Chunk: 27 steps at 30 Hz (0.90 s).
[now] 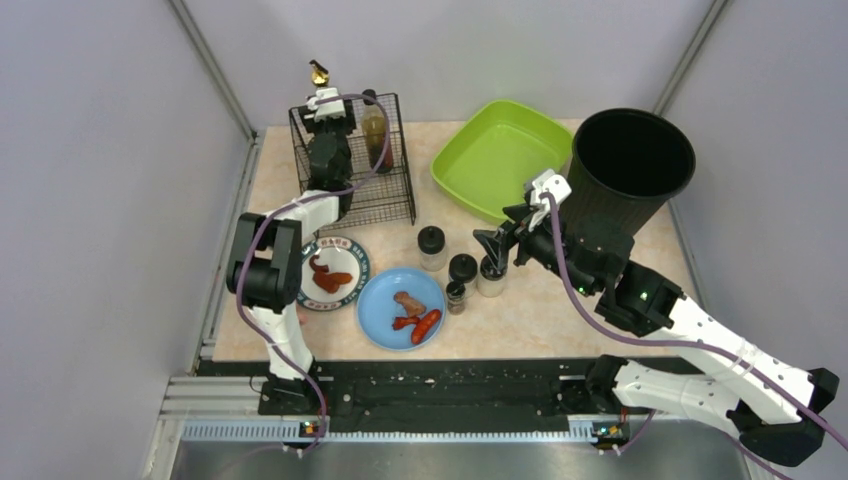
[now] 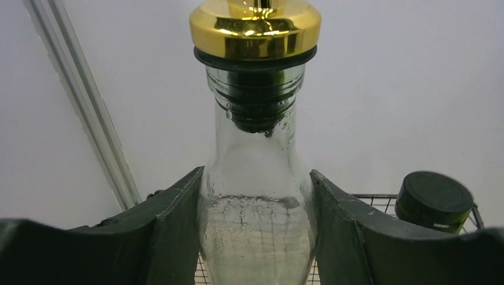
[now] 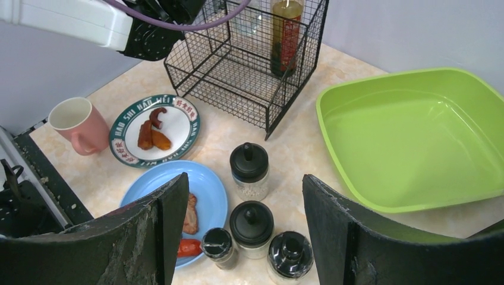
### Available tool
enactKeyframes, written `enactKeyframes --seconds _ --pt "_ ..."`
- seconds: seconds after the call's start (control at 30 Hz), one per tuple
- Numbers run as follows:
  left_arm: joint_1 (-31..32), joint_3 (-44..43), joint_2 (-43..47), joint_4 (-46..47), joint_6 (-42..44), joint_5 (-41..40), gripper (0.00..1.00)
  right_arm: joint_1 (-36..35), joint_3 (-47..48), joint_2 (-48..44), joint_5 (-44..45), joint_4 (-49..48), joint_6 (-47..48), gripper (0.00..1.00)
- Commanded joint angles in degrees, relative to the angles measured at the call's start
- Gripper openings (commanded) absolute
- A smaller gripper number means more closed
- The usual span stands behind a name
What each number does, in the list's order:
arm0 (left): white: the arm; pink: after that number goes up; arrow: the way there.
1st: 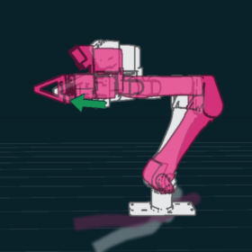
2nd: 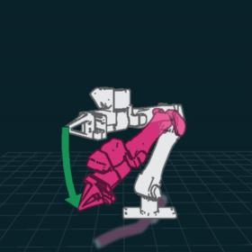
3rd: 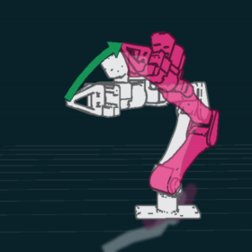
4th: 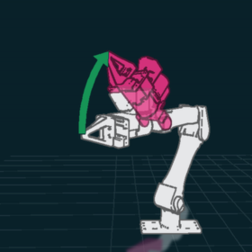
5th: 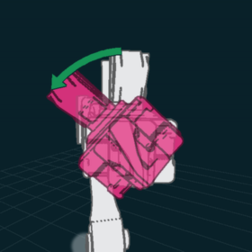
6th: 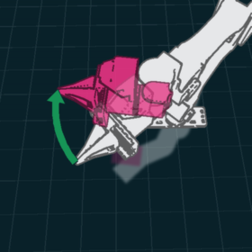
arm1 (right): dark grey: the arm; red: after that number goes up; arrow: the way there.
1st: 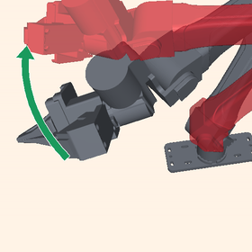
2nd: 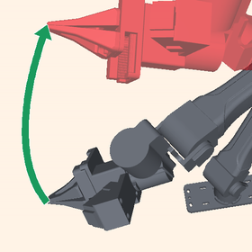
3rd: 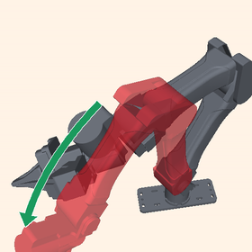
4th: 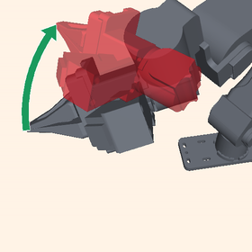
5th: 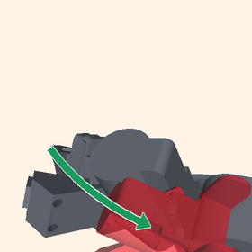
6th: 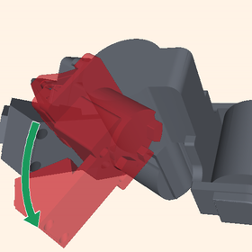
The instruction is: Clear the kitchen counter
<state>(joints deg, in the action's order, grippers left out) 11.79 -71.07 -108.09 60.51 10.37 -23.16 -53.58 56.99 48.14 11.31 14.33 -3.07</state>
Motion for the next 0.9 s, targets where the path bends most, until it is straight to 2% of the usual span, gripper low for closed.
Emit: enactKeyframes --seconds 0.0,0.77,0.8,0.87 --pt "-0.54 -0.33 -1.07 6.84 -2.19 -1.00 0.00 -0.67 -0.26 -0.70 -0.88 -2.29 -0.59 0.69" --pt "-2.90 0.53 -5.21 -5.53 -9.71 -3.26 0.00 -0.68 -0.79 -2.02 -1.21 -1.17 -2.44 0.72" --pt "-2.91 0.53 -5.12 -6.18 -9.91 -3.23 0.03 -0.66 -0.83 -2.19 -1.12 -1.03 -2.50 0.72" --pt "-2.91 0.90 -4.73 -7.13 -10.12 -2.77 0.17 -0.68 -0.64 -2.57 -0.78 -0.82 -2.73 0.73"
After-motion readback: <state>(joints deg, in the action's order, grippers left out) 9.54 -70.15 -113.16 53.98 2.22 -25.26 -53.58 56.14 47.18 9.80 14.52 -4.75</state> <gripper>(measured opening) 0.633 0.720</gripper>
